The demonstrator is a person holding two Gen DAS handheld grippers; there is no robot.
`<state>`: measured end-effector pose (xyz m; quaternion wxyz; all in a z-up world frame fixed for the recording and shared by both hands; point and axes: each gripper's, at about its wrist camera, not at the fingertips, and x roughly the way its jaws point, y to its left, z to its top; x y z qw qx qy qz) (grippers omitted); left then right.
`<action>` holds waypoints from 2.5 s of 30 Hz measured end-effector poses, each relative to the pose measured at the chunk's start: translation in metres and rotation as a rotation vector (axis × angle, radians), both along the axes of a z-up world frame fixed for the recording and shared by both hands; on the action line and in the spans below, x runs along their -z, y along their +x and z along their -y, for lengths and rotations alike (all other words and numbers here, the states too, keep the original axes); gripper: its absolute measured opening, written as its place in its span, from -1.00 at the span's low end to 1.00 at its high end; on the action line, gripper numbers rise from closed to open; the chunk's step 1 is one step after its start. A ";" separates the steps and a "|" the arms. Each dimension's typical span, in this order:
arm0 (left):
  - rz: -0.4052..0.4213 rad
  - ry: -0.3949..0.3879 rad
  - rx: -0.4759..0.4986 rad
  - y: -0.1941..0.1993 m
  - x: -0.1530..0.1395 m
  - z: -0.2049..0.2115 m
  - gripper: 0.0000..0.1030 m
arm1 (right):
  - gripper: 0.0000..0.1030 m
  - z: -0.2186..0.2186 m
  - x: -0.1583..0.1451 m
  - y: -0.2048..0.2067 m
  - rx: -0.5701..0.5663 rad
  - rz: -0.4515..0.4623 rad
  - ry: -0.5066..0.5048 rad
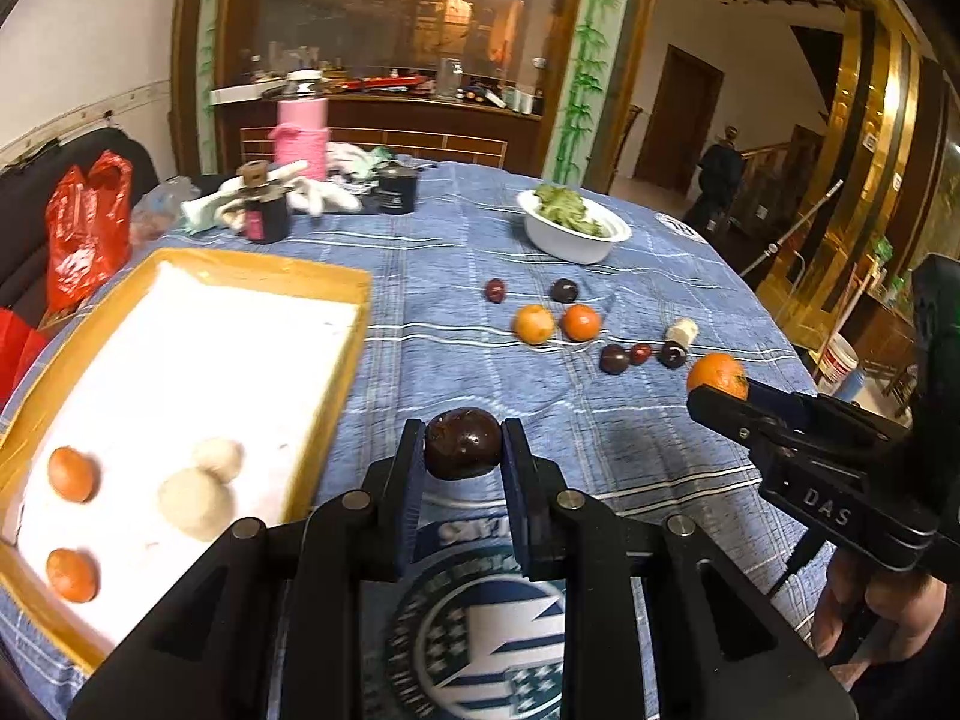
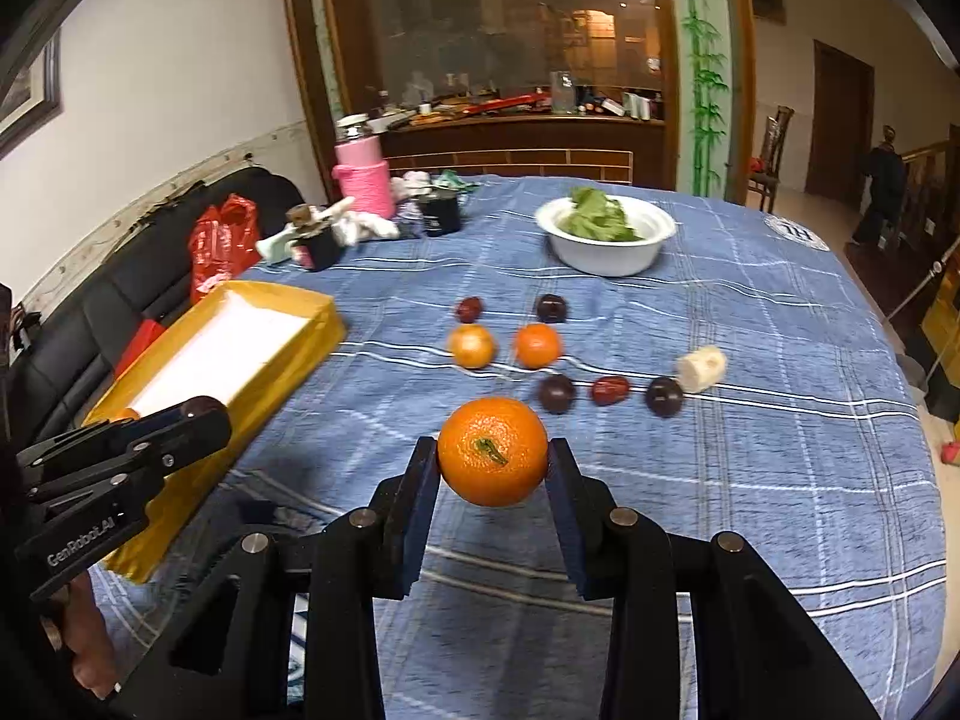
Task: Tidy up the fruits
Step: 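Carry the mandarin with the right tool while the left tool carries the plum over the tray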
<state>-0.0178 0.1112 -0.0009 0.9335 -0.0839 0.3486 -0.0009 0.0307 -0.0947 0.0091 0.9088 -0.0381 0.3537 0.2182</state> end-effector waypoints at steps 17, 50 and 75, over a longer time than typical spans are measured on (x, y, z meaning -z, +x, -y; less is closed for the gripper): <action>-0.003 0.033 -0.208 -0.048 0.000 -0.066 -0.57 | -0.29 -0.082 -0.003 -0.050 -0.154 0.002 0.015; -0.082 0.045 -0.401 -0.032 0.011 -0.152 -0.56 | -0.30 -0.230 0.004 -0.034 -0.366 -0.023 -0.016; -0.215 0.041 -0.370 0.035 0.039 -0.168 -0.56 | -0.30 -0.257 0.041 0.036 -0.293 -0.117 -0.099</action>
